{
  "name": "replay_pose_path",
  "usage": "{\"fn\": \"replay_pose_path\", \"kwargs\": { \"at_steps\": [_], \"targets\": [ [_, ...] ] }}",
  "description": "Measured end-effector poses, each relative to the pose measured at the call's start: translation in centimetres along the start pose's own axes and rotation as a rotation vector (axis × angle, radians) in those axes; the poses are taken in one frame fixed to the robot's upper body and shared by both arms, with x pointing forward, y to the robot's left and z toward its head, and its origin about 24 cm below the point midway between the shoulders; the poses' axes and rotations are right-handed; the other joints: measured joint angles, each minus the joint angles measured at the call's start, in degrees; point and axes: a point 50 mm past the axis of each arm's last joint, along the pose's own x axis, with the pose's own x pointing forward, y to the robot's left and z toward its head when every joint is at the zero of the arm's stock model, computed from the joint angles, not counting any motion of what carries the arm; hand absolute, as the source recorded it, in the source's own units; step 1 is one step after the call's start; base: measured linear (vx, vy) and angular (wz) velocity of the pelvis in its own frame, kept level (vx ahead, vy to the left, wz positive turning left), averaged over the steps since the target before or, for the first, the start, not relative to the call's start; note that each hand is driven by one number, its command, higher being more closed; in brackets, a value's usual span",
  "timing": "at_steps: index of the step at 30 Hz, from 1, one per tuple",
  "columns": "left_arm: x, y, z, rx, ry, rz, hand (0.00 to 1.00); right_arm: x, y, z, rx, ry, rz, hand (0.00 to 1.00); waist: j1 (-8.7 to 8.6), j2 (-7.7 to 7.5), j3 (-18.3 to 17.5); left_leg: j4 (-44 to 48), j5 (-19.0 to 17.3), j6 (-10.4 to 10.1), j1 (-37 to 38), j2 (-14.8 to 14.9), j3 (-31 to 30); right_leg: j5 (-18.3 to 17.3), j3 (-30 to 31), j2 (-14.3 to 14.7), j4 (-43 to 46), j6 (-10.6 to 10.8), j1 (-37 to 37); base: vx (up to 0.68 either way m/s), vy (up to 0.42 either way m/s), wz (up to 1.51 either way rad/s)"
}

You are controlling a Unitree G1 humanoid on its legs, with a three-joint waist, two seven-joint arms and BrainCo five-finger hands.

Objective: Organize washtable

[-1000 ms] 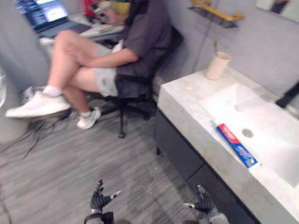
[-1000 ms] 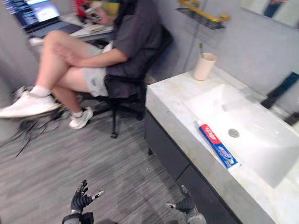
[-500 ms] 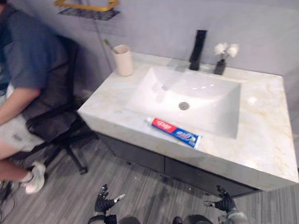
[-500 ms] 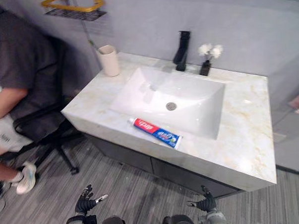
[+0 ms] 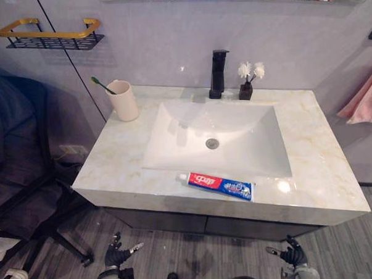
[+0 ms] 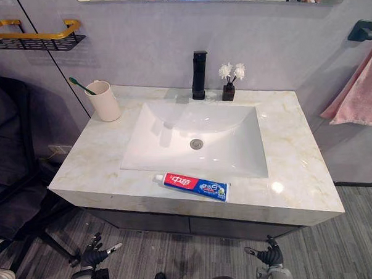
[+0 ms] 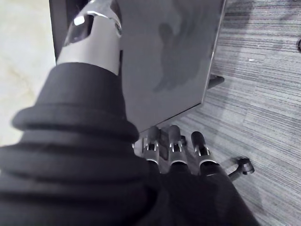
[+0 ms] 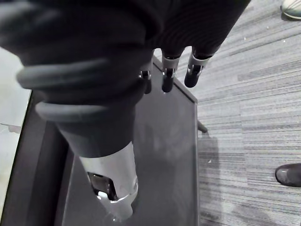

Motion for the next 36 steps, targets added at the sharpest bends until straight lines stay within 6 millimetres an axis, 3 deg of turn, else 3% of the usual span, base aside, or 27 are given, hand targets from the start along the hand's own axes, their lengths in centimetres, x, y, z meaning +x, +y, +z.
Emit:
{"fn": "replay_pose_path", "kwargs": {
  "at_steps": [9,13,15,20,21,23,24,28,29,32,33,36],
  "targets": [
    [-0.1,-2.0,0.3,0.008,-0.012,-0.061,0.0,0.3,-0.2,0.6,0.05,-0.015,-0.026,0.0,-0.07,0.09,0.58,-0.05,0.11,0.06,2.23,0.08,0.1,0.13,0.01,0.05,-0.13,0.02,2.32,-0.03,-0.008,0.0],
    [0.0,-1.8,0.6,0.008,-0.023,-0.048,0.0,0.6,-1.8,2.0,0.079,-0.068,-0.094,0.0,-0.08,0.49,1.07,-0.3,0.41,0.36,3.03,-0.12,-0.57,0.34,-0.63,-0.18,-0.46,0.19,3.44,-0.08,-0.012,0.07],
    [0.2,-0.1,0.6,-0.015,-0.019,0.022,0.0,0.6,-2.7,2.8,0.083,-0.1,-0.119,0.0,-0.06,0.46,1.14,-0.49,0.58,0.42,2.85,-0.11,-1.46,0.76,-1.59,-0.23,-1.31,0.17,4.04,-0.09,-0.02,0.2],
    [0.2,8.1,2.2,-0.04,-0.062,0.299,0.0,0.7,-4.0,3.3,0.07,-0.119,-0.146,0.0,0.27,0.71,1.68,-0.5,0.72,0.28,2.45,0.0,-2.94,1.15,-3.34,-0.35,-2.64,0.24,5.09,-0.04,-0.024,0.16],
    [0.0,9.8,4.1,-0.047,-0.14,0.363,0.0,0.6,-4.3,2.9,0.073,-0.11,-0.156,0.0,0.71,0.78,1.72,-0.49,0.71,0.29,2.27,-0.09,-3.25,1.34,-3.72,-0.43,-3.19,0.28,5.31,-0.01,-0.019,0.16],
    [-0.3,10.8,6.2,-0.043,-0.229,0.402,0.0,0.4,-4.6,2.6,0.075,-0.103,-0.163,0.0,1.21,0.79,1.71,-0.36,0.73,0.3,1.92,-0.21,-3.71,1.46,-4.25,-0.54,-3.55,0.33,5.4,0.0,-0.013,0.17],
    [-0.7,11.5,8.8,-0.035,-0.337,0.422,0.0,0.2,-4.8,2.2,0.075,-0.093,-0.169,0.0,1.46,0.82,1.7,-0.18,1.01,0.7,1.48,-0.47,-4.51,1.53,-4.97,-0.73,-3.92,0.4,5.53,0.03,-0.012,0.31],
    [-4.1,12.0,16.7,0.029,-0.703,0.502,0.0,-0.5,-5.4,1.3,0.073,-0.079,-0.187,0.0,1.78,1.37,1.62,-0.11,1.11,0.85,1.25,-1.28,-5.84,1.75,-6.36,-1.29,-4.52,0.75,6.5,0.03,-0.006,0.19],
    [-4.8,11.9,17.9,0.044,-0.762,0.508,0.0,-0.5,-5.4,1.2,0.074,-0.078,-0.187,0.0,1.75,1.41,1.6,-0.11,1.11,0.85,1.18,-1.32,-6.03,1.76,-6.5,-1.29,-4.57,0.75,6.54,0.01,-0.014,0.15],
    [-8.5,9.1,23.9,0.144,-1.087,0.491,0.0,-1.0,-5.4,0.5,0.08,-0.061,-0.192,0.0,1.58,1.9,1.53,-0.1,1.24,0.98,1.24,-1.85,-7.85,1.78,-8.28,-1.28,-4.26,0.73,7.33,-0.01,-0.019,0.26],
    [-9.1,8.3,24.9,0.184,-1.147,0.478,0.0,-1.0,-5.5,0.4,0.081,-0.06,-0.194,0.0,1.58,2.13,1.63,-0.1,1.3,1.06,1.24,-1.85,-8.04,1.78,-8.62,-1.27,-4.04,0.73,7.35,-0.04,-0.02,0.22],
    [-11.2,2.5,28.2,0.358,-1.403,0.29,0.0,-1.0,-5.6,0.5,0.084,-0.066,-0.196,0.0,1.44,3.21,1.5,-0.13,1.49,0.91,0.68,-1.68,-8.53,1.75,-9.1,-1.4,-3.85,0.69,7.03,-0.08,-0.021,0.09]
  ]
}}
